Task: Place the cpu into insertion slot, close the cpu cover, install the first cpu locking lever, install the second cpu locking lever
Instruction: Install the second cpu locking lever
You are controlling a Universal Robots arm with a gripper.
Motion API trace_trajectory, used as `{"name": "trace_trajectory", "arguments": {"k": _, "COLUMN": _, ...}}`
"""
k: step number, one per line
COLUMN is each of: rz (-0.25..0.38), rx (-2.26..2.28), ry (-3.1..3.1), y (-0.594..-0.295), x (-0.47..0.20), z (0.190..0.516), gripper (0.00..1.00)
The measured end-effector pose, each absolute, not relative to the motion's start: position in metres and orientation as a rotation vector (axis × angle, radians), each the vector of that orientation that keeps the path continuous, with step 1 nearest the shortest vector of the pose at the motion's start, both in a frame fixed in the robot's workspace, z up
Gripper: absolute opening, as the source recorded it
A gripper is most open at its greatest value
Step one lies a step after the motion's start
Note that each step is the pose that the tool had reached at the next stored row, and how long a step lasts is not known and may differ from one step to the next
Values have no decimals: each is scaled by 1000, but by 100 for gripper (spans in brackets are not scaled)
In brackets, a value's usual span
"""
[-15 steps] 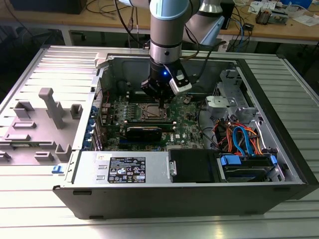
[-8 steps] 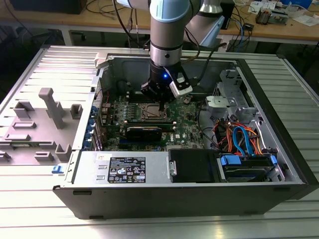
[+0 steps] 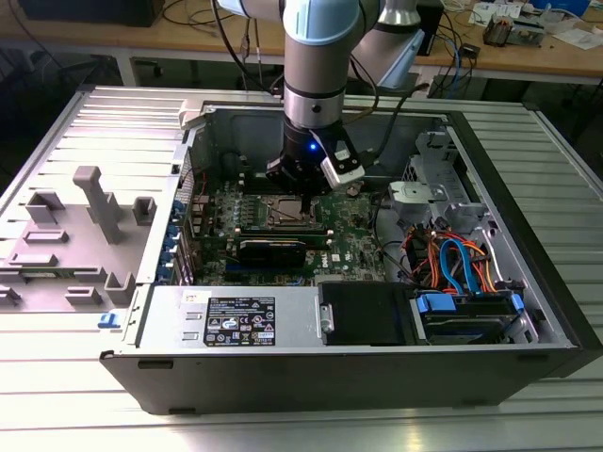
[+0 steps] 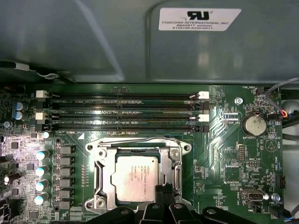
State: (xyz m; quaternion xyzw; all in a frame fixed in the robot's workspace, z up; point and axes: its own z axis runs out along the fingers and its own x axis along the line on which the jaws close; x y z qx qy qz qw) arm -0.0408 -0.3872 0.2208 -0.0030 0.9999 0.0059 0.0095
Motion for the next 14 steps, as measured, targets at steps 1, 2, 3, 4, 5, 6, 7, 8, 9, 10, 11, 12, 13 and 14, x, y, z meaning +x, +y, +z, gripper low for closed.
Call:
{"name": "trace_trajectory", "arguments": {"k": 1, "rz": 18, "rx": -10, "ry": 3122, "y": -387, "x": -41, "z": 221, "gripper": 11}}
{"name": "trace_trajectory", "arguments": {"k": 2, "rz": 18, "rx": -10, "ry": 3122, "y": -387, "x": -41, "z": 221, "gripper": 11}}
{"name": "trace_trajectory", "arguments": {"k": 3, "rz": 18, "rx": -10, "ry": 3122, "y": -387, "x": -41, "z": 221, "gripper": 11}}
{"name": "trace_trajectory", "arguments": {"k": 4, "rz": 18, "rx": -9, "ry": 3122, "y": -387, "x": -41, "z": 221, "gripper": 11}}
{"name": "trace_trajectory", "arguments": {"k": 5, "rz": 18, "rx": -9, "ry": 3122, "y": -387, "x": -41, "z": 221, "gripper": 11}}
{"name": "trace_trajectory", "arguments": {"k": 6, "rz": 18, "rx": -9, "ry": 3122, "y": -387, "x": -41, "z": 221, "gripper": 11}}
{"name": "trace_trajectory", "arguments": {"k": 7, "rz": 18, "rx": -10, "ry": 3122, "y": -387, "x": -41, "z": 221, "gripper": 11}}
{"name": "trace_trajectory", "arguments": {"k": 8, "rz": 18, "rx": -9, "ry": 3122, "y": -387, "x": -41, "z": 221, "gripper": 11}}
{"name": "trace_trajectory", "arguments": {"k": 9, "rz": 18, "rx": -10, "ry": 3122, "y": -387, "x": -41, "z": 221, "gripper": 11}}
{"name": "trace_trajectory", "arguments": {"k": 10, "rz": 18, "rx": -10, "ry": 3123, "y": -387, "x": -41, "z": 221, "gripper": 11}}
{"name": "trace_trajectory", "arguments": {"k": 11, "rz": 17, "rx": -10, "ry": 3123, "y": -388, "x": -41, "z": 222, "gripper": 11}}
{"name": "trace_trajectory", "arguments": {"k": 12, "rz": 17, "rx": -10, "ry": 3123, "y": -388, "x": -41, "z": 223, "gripper": 11}}
{"name": "trace_trajectory", "arguments": {"k": 13, "rz": 16, "rx": -10, "ry": 3122, "y": -387, "x": -41, "z": 227, "gripper": 11}}
{"name": "trace_trajectory", "arguments": {"k": 14, "rz": 11, "rx": -10, "ry": 3122, "y": -387, "x": -40, "z": 231, "gripper": 11}}
